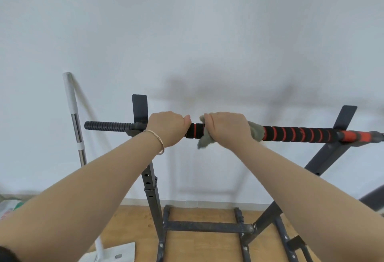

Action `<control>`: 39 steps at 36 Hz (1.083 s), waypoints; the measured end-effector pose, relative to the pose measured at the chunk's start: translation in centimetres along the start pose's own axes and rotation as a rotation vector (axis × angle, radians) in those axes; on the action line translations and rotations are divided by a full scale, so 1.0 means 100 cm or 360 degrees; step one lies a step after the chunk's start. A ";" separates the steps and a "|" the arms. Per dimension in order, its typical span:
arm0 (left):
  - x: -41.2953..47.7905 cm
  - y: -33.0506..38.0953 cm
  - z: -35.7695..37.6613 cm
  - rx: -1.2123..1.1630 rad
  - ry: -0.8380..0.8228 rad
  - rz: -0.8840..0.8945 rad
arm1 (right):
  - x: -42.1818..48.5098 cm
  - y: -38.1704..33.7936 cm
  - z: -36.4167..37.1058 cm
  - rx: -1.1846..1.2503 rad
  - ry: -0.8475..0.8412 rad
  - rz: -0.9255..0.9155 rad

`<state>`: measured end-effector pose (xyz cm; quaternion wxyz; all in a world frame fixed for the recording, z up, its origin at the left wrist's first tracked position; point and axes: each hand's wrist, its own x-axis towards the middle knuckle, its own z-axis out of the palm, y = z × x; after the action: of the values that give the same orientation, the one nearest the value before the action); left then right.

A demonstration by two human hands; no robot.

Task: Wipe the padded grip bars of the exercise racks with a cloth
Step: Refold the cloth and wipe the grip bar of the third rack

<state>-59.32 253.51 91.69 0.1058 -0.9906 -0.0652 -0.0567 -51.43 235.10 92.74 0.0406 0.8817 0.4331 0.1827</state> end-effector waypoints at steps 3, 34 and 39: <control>0.010 -0.013 -0.024 -0.0690 -0.0649 -0.0253 | -0.027 -0.016 0.018 -0.0012 0.0502 -0.0039; 0.017 -0.014 -0.029 -0.0951 -0.0787 -0.0338 | -0.012 -0.020 0.024 -0.0403 0.0653 0.0022; 0.007 -0.014 -0.010 0.0091 -0.0220 0.0161 | 0.006 -0.019 0.009 -0.0269 0.0174 0.0089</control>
<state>-58.97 254.71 93.01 0.1319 -0.9908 -0.0237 0.0190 -52.22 236.80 91.66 0.0860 0.8756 0.3930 0.2674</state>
